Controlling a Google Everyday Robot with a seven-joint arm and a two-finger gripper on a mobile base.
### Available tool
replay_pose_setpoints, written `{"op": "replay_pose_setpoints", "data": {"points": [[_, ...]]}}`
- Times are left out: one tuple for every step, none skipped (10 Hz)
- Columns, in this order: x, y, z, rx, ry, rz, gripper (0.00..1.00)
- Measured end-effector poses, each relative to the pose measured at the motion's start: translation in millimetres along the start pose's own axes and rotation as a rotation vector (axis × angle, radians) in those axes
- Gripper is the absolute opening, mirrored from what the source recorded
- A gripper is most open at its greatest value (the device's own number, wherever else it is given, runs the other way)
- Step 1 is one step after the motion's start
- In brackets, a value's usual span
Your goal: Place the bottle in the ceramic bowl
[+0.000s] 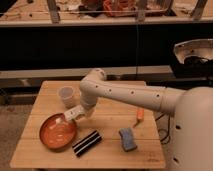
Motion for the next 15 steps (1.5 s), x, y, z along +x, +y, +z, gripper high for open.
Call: {"op": "replay_pose_setpoints", "data": {"points": [[-5.4,2.3,1.3,-0.002,0.003,-0.014,0.00],[-9.6,2.7,2.8,-0.003,0.007,-0.028,0.00],[-13.4,2.6,4.8,-0.007,0.011,-0.042,0.00],[-24.1,1.7,7.7,-0.013,0.011,-0.061,0.00],[-38.3,1.3,11.2,-0.020,0.019,-0.096,0.00],[-45.5,5.1,11.4,-0.025,0.025,-0.121,0.00],[-49.3,8.6,12.1,-0.028,0.033,-0.142,0.00],[-52.0,9.4,12.6,-0.030,0.033,-0.150,0.00],[-50.8,7.3,12.3,-0.027,0.039,-0.159,0.00],[-52.3,6.5,13.0,-0.027,0.041,-0.166,0.00],[-55.7,7.4,14.0,-0.030,0.041,-0.175,0.00],[-61.4,7.1,15.6,-0.031,0.044,-0.193,0.00],[-63.5,7.4,15.9,-0.032,0.043,-0.197,0.00],[-63.3,7.6,16.5,-0.030,0.048,-0.206,0.00],[-63.7,7.2,16.8,-0.029,0.051,-0.218,0.00]]}}
